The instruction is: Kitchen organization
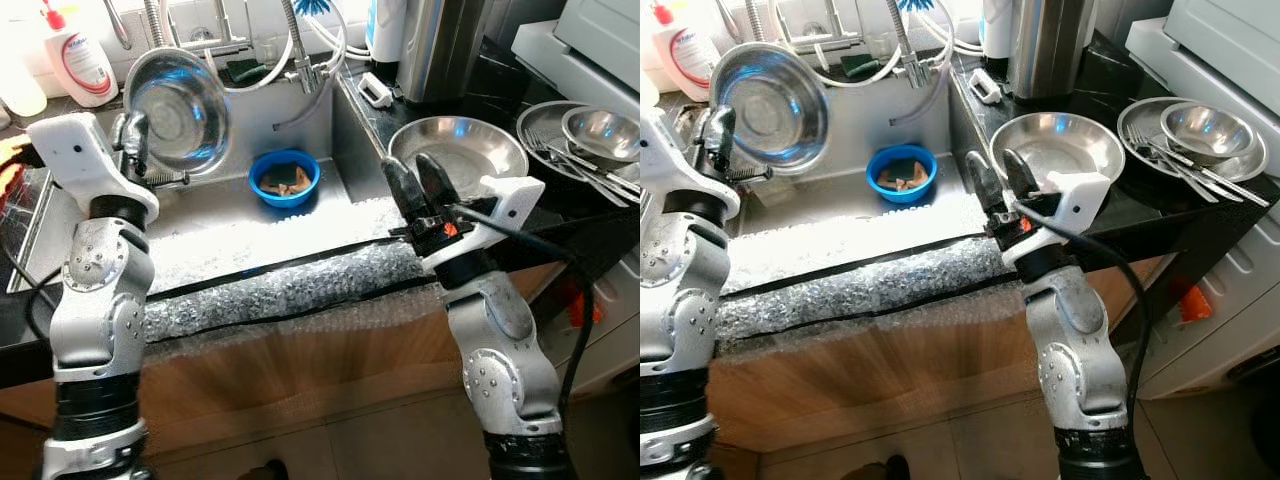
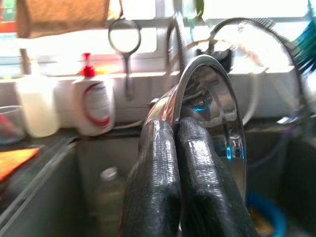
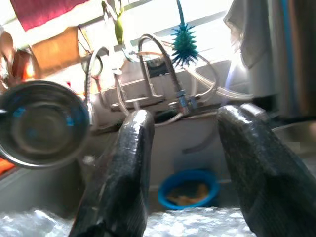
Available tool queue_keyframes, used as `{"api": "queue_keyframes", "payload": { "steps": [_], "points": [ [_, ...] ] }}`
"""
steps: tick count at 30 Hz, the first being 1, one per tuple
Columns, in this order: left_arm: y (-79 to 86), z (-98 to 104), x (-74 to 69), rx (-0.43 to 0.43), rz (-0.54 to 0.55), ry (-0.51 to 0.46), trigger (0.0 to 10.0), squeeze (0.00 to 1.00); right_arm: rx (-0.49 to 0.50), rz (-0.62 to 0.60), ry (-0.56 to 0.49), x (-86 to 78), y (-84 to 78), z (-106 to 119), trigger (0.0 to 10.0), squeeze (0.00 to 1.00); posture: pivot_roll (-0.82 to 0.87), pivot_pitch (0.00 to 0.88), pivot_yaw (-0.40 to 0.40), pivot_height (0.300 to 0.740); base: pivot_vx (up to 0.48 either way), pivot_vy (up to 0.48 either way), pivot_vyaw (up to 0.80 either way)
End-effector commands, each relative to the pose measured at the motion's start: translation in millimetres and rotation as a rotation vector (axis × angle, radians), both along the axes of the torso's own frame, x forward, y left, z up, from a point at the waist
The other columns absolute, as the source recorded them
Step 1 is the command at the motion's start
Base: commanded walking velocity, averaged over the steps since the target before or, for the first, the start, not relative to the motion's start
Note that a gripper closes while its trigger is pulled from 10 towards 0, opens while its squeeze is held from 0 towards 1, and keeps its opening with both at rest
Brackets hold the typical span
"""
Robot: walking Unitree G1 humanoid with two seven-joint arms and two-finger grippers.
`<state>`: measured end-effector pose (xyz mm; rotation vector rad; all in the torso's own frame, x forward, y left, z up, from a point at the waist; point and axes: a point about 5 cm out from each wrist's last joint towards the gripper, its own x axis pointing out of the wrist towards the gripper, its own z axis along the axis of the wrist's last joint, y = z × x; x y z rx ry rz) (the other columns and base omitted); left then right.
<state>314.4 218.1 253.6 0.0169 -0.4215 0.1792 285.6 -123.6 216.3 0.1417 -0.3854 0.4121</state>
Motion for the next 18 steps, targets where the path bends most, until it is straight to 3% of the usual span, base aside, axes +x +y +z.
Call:
{"api": "queue_keyframes", "payload": {
  "steps": [1,4,7,10,18],
  "points": [
    [8.5,-6.3,0.8,0.101,0.069,0.013,10.0,0.00,-0.025,-0.007,-0.048,-8.3,3.7,5.8,10.0,0.00,-0.07,0.125,0.063,0.740,0.000,0.000,0.00],
    [10.2,-16.9,4.2,0.202,0.090,0.072,10.0,0.00,-0.034,-0.034,-0.049,-13.5,0.1,3.3,10.0,0.00,-0.07,0.127,0.064,0.740,0.000,0.000,0.00],
    [15.0,-24.2,4.8,0.201,0.113,0.090,10.0,0.00,-0.060,-0.058,-0.033,-18.9,-3.4,-3.6,10.0,0.00,-0.07,0.129,0.063,0.740,0.000,0.000,0.00],
    [15.4,-28.7,5.0,0.284,0.132,0.089,10.0,0.00,-0.089,-0.057,-0.019,-22.4,-2.8,-8.9,10.0,0.00,-0.07,0.126,0.063,0.740,0.000,0.000,0.00],
    [7.0,-48.6,13.7,0.244,0.121,0.162,10.0,0.00,-0.098,-0.046,-0.011,-24.5,3.8,-11.8,10.0,0.00,-0.08,0.122,0.067,0.740,0.000,0.000,0.00]
  ]
}}
